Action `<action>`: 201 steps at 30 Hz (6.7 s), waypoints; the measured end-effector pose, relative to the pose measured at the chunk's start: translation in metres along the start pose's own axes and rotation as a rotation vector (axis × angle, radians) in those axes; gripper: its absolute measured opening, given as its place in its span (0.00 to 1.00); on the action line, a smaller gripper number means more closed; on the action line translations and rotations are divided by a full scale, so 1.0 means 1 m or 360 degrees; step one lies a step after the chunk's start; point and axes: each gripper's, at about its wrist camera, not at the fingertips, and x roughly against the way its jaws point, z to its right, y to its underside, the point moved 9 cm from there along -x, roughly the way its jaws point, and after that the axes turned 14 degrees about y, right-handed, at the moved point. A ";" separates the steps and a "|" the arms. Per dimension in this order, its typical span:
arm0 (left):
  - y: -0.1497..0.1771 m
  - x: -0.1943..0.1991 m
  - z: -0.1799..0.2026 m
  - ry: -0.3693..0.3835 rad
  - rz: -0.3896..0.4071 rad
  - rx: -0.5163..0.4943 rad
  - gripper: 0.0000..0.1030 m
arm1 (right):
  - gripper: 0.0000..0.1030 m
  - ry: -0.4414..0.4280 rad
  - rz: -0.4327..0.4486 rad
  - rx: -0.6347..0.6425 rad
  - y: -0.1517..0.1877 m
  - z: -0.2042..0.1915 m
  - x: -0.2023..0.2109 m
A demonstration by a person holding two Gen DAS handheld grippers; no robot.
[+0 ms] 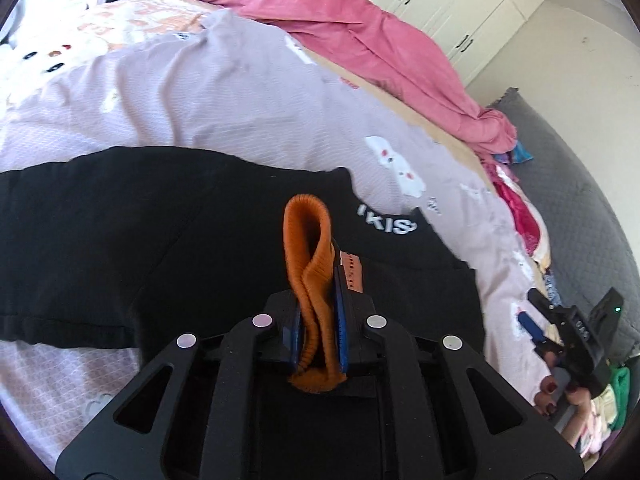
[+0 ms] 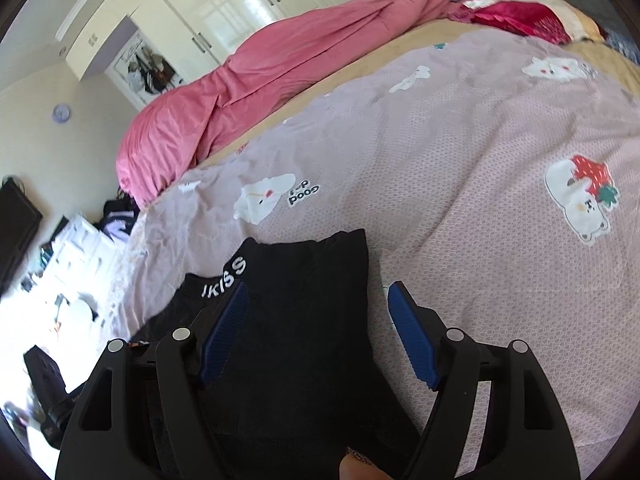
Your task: Fold small clothes
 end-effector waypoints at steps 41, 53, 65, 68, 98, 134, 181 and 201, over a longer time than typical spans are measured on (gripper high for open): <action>0.043 -0.011 -0.014 -0.0190 -0.0277 -0.0162 0.36 | 0.69 0.0195 -0.0263 0.0664 0.091 -0.046 -0.034; 0.039 0.018 -0.004 -0.0233 -0.0219 -0.0213 0.69 | 0.76 0.0114 -0.0197 0.0581 0.104 -0.053 -0.004; 0.037 0.045 -0.008 -0.0282 -0.0172 -0.0229 0.90 | 0.92 0.0129 -0.0112 0.0490 0.110 -0.055 0.022; 0.036 0.052 -0.011 -0.0293 -0.0151 -0.0224 0.91 | 0.92 0.0113 -0.0099 0.0473 0.108 -0.058 0.028; 0.018 0.155 -0.087 -0.0442 0.0101 -0.0010 0.91 | 0.93 -0.0065 -0.0035 0.0682 0.129 -0.180 0.061; 0.034 0.246 -0.221 -0.0473 0.0385 0.0589 0.91 | 0.93 -0.0293 -0.0040 0.1139 0.204 -0.336 0.065; -0.061 0.217 -0.067 -0.0040 0.0706 0.0192 0.04 | 0.93 -0.0094 -0.0182 0.0539 0.161 -0.185 0.049; -0.004 0.094 0.029 0.0163 0.0231 -0.0078 0.04 | 0.93 0.0153 -0.0110 0.0237 0.124 -0.070 0.057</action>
